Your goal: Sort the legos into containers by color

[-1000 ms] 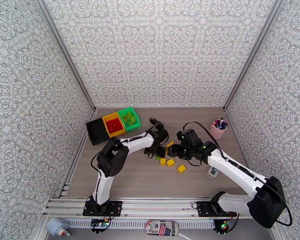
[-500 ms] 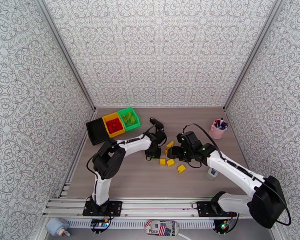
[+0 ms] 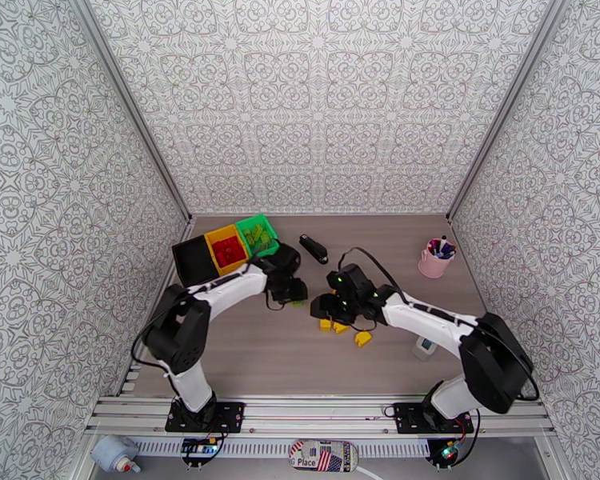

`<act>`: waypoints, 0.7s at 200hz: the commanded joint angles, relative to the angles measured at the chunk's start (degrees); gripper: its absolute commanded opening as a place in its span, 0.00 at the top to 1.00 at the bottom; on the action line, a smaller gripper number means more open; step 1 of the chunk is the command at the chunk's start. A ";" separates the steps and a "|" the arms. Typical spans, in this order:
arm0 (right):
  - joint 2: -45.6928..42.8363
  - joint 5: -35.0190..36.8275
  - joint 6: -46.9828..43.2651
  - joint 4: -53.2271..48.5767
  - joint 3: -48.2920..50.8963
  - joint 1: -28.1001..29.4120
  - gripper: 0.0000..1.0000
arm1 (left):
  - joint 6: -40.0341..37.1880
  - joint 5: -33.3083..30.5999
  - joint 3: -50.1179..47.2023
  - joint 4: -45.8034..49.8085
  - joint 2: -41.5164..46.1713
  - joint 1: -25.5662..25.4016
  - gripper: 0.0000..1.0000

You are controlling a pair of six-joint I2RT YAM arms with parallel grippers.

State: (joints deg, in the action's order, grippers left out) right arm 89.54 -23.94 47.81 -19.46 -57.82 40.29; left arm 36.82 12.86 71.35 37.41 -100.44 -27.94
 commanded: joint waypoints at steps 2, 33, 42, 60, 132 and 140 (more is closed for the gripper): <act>1.47 -0.96 -1.01 -0.43 -6.59 0.14 0.34 | -3.82 -1.15 4.44 2.88 1.42 5.83 0.63; 2.07 1.32 -3.83 -5.75 -11.04 -0.33 0.34 | -8.32 -4.19 13.24 5.71 -1.38 14.17 0.63; 1.80 1.68 -4.24 -6.54 -11.26 -0.72 0.34 | -9.06 -4.88 16.74 6.73 -3.27 16.14 0.63; 0.87 1.92 -4.46 -7.48 -11.04 -1.91 0.34 | -10.46 -4.17 25.48 9.53 -8.52 19.65 0.61; -2.36 3.90 -5.37 -11.82 -10.44 -4.87 0.34 | -12.74 -1.39 56.51 18.48 -29.38 23.48 0.18; -2.89 4.80 -5.49 -12.24 -10.08 -4.96 0.34 | -12.90 -1.20 55.28 17.66 -27.94 22.88 0.16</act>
State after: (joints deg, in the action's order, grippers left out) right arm 89.14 -21.76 43.62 -28.60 -68.03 35.62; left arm 25.15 9.74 125.16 50.96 -129.34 -4.43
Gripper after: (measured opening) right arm 0.661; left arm 0.812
